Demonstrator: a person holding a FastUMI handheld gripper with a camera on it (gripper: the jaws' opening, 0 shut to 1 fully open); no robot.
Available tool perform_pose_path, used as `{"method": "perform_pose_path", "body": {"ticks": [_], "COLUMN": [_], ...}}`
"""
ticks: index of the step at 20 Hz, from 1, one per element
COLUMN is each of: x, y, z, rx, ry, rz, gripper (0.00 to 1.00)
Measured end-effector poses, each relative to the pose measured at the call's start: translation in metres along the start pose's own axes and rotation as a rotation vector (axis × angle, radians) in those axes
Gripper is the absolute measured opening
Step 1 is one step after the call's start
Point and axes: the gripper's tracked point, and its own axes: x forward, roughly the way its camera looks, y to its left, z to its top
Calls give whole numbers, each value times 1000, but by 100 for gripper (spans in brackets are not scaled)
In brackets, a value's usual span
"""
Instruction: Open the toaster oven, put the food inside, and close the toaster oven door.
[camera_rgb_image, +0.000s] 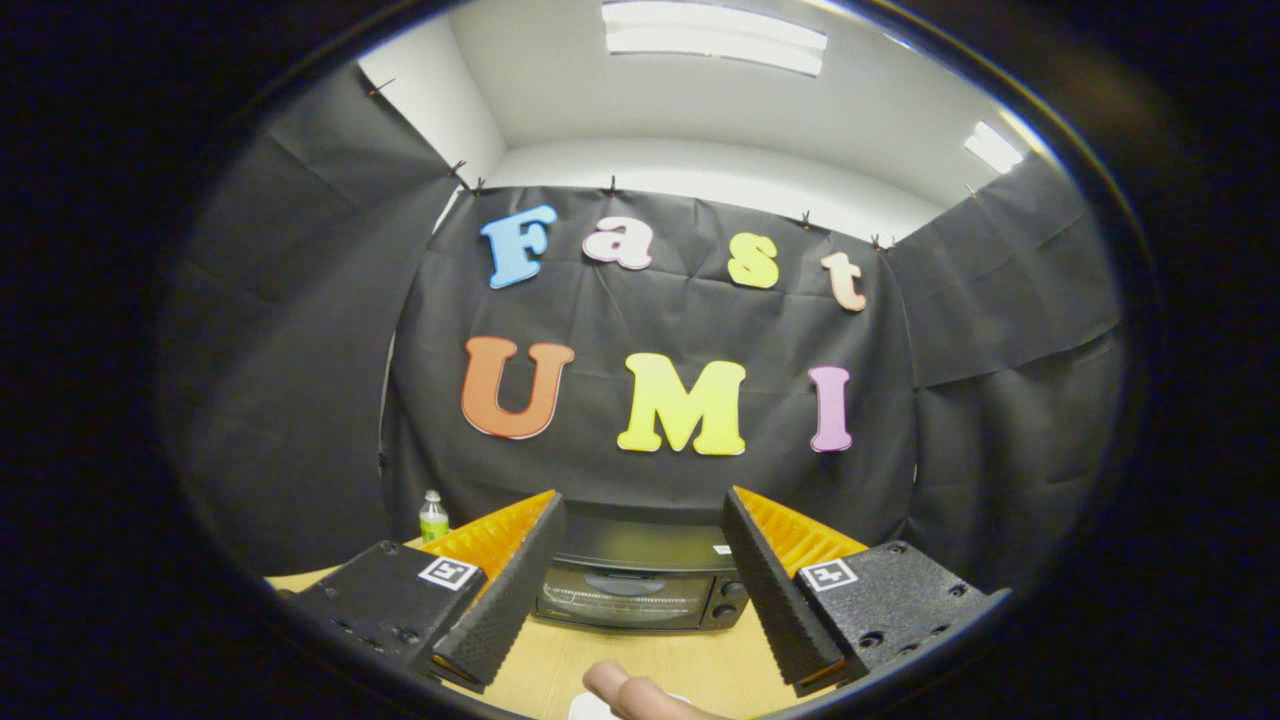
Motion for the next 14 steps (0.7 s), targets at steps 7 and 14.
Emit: {"method": "perform_pose_path", "body": {"ticks": [7,14], "x": [-61,-85], "y": [-22,-43], "z": [48,22], "rx": [66,130], "ry": [35,159], "rz": [-2,-23], "gripper": [100,100]}}
